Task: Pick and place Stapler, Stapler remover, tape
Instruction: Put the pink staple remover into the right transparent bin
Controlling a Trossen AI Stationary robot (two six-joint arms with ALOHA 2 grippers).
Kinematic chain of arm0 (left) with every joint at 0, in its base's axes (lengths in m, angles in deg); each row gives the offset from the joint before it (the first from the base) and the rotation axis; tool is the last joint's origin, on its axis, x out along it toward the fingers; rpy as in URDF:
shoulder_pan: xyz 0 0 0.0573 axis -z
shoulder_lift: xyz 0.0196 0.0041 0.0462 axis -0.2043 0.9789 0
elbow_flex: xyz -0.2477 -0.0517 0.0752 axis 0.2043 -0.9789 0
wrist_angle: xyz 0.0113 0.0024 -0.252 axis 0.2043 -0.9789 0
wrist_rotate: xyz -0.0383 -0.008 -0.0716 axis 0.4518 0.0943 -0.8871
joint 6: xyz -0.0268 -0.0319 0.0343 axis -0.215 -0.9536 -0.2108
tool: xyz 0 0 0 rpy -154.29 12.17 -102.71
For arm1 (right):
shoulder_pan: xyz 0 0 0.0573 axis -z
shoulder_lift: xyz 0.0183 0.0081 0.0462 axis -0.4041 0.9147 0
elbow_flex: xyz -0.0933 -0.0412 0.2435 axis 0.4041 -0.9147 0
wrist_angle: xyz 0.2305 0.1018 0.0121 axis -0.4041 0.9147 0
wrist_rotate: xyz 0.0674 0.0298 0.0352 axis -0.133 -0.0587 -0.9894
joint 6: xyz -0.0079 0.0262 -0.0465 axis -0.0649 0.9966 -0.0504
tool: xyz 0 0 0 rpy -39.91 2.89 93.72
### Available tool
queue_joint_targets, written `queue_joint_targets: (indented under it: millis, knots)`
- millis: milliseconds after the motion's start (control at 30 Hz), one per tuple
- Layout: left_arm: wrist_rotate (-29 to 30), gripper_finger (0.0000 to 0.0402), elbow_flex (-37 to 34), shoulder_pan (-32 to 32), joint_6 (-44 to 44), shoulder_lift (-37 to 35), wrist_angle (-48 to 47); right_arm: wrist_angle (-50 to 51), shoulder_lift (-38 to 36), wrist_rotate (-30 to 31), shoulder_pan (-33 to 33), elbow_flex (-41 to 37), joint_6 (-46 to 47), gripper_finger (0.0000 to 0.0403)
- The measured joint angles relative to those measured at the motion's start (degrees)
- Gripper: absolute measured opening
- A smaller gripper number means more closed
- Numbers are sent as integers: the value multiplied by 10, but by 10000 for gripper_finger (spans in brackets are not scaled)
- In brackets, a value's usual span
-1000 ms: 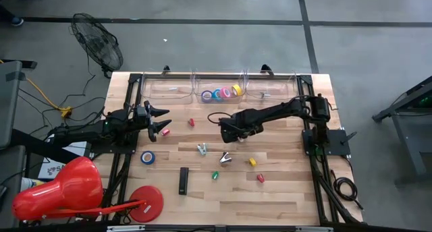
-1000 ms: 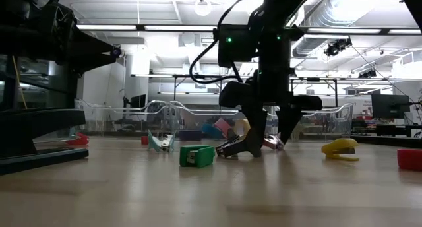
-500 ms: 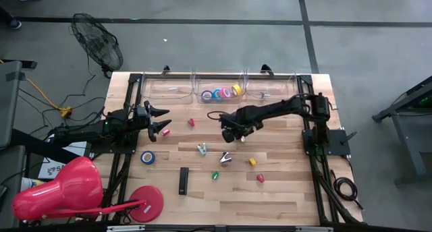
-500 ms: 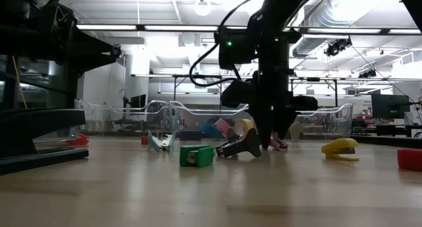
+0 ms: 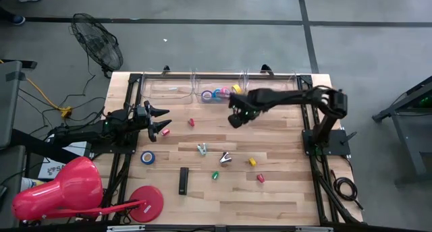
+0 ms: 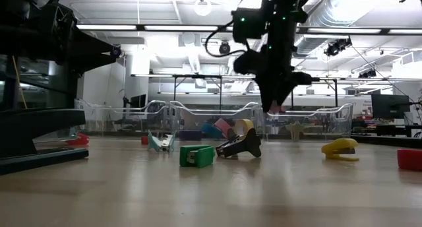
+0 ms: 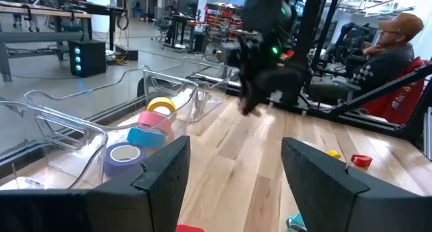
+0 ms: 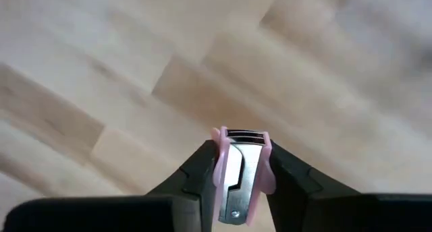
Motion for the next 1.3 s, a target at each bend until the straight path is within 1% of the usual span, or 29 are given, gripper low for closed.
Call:
queue_joint_targets:
  millis: [200,300,400,600,733,867,933,1033,1300]
  knots:
    - [0,230,0,0,0,0,0,0,-52,37,82,0,-109,91]
    - [0,230,0,0,0,0,0,0,-68,59,127,0,-164,92]
    - [0,230,0,0,0,0,0,3,-82,68,170,0,-207,92]
    - [0,230,0,0,0,0,0,29,-82,67,244,0,-295,93]
    - [0,230,0,0,0,0,0,30,-66,48,265,0,-371,93]
    - [0,230,0,0,0,0,0,14,-45,25,272,0,-419,93]
    - [0,230,0,0,0,0,0,7,-31,10,277,0,-421,94]
    - [0,230,0,0,0,0,0,5,-10,-2,284,0,-385,94]
    - [0,230,0,0,0,0,0,-1,29,6,297,0,-309,94]
